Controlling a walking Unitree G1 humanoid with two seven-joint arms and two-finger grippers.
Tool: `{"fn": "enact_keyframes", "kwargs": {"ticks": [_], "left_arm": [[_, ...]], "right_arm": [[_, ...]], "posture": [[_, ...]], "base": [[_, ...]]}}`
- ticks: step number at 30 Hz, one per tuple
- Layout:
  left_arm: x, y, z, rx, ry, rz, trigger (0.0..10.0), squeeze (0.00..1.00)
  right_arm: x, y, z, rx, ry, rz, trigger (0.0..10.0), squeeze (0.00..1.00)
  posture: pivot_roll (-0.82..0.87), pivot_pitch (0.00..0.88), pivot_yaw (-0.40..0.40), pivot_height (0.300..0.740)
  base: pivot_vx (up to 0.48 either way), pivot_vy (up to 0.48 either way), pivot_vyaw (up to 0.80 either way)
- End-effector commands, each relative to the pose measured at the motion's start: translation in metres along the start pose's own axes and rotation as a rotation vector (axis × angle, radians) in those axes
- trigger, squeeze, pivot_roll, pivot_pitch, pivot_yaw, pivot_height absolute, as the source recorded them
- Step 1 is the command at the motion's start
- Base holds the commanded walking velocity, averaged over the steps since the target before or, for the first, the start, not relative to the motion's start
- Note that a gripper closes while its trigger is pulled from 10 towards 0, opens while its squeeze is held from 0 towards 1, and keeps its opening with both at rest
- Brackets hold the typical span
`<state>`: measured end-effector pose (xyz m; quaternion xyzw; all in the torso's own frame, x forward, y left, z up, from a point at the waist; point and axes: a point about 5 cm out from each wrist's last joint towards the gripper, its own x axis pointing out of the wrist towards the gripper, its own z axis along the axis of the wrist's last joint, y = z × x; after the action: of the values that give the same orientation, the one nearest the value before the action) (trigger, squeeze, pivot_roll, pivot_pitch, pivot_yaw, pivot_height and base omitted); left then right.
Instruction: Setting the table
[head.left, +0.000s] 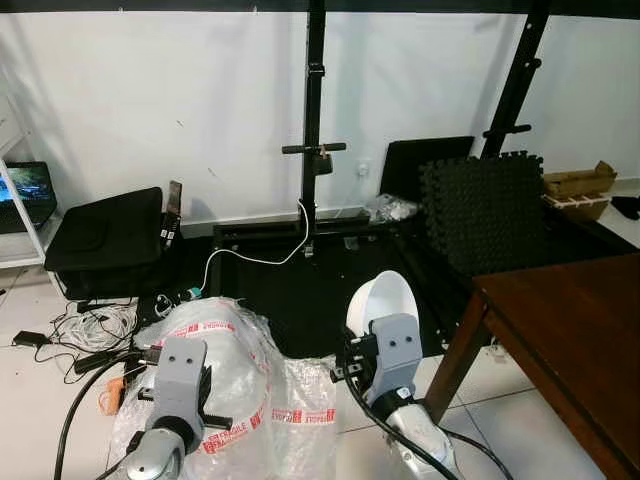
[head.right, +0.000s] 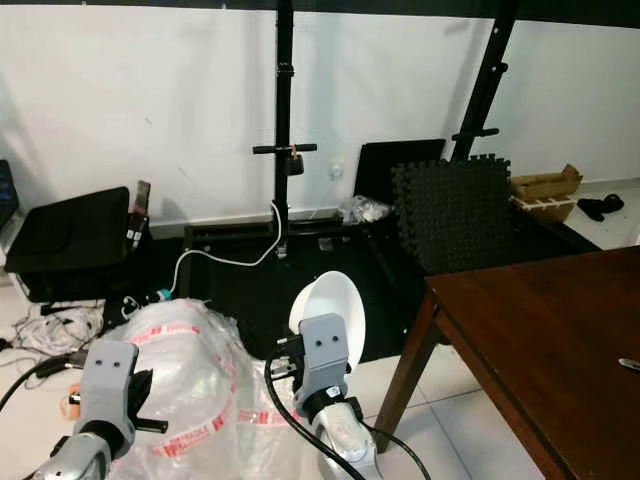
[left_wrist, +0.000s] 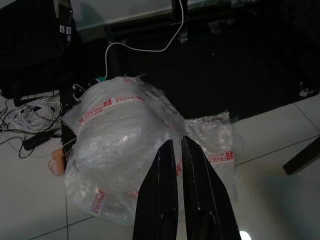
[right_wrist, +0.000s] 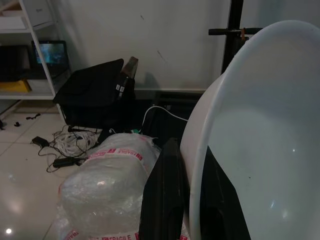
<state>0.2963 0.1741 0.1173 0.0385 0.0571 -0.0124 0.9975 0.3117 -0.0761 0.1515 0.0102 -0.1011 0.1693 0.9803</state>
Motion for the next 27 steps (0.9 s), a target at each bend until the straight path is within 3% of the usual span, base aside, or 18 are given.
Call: {"fn": "enact_keyframes", "kwargs": {"ticks": [1, 27], "left_arm": [[-0.0016, 0.0030, -0.0103, -0.009, 0.046, 0.014, 10.0, 0.00], [-0.0001, 0.0008, -0.0102, 0.025, 0.048, 0.004, 10.0, 0.00]], "right_arm": [[-0.0022, 0.0005, -0.0055, 0.008, 0.020, -0.001, 10.0, 0.00], [-0.0025, 0.0004, -0.0053, 0.003, 0.019, 0.000, 10.0, 0.00]], "posture": [[0.03, 0.103, 0.070, 0.740], [0.03, 0.102, 0.070, 0.740]], "base": [[0.000, -0.315, 0.00], [0.000, -0.001, 0.00]]}}
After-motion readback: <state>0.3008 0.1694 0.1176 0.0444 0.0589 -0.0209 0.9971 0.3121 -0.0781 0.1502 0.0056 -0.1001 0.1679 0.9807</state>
